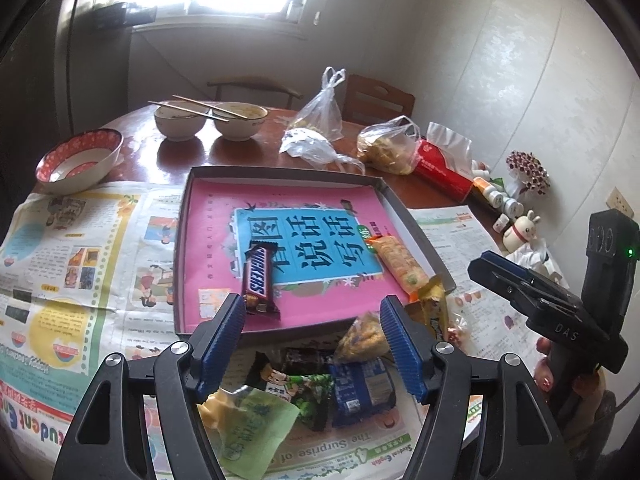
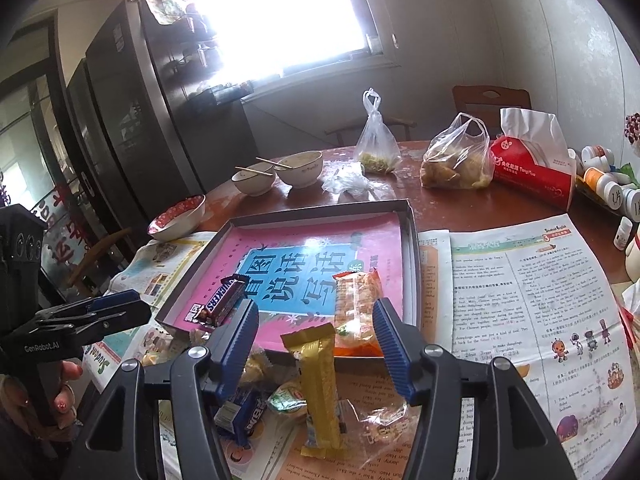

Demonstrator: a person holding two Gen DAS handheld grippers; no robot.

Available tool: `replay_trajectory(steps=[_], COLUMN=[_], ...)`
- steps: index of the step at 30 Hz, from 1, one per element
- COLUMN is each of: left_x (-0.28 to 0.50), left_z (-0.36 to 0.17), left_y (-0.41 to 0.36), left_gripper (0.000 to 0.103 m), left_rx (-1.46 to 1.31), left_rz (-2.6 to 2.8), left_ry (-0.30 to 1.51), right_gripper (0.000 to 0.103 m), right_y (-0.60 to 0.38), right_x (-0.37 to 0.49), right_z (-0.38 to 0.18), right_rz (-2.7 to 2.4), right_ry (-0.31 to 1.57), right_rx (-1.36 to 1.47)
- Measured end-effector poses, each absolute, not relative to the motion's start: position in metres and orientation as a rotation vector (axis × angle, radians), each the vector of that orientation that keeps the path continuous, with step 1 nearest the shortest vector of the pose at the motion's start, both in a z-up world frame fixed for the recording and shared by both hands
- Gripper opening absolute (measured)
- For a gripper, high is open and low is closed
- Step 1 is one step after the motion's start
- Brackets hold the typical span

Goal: Organize snacks
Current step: 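Move the right tool back to the pile and grasp the yellow wafer stick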

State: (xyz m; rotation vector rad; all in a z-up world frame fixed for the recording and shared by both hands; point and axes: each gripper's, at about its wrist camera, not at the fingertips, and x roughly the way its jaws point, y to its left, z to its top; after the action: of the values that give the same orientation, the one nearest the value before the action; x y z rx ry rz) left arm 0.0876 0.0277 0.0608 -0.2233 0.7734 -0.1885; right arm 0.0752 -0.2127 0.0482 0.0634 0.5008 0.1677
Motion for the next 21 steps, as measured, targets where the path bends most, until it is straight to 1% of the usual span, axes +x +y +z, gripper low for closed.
replay_trajectory(steps=[21], left_x=[0.082], left_z=[0.05], left_y=[-0.006], left_gripper=[0.072], left_rx=[-0.134], left_rz=[-0.249], left_ry=[0.825], right_gripper=[0.059], right_y=[-0.206], right_x=[0.06], right_z=[0.04], right_rz=[0.176], right_ry=[0.525], right_rx=[0.023])
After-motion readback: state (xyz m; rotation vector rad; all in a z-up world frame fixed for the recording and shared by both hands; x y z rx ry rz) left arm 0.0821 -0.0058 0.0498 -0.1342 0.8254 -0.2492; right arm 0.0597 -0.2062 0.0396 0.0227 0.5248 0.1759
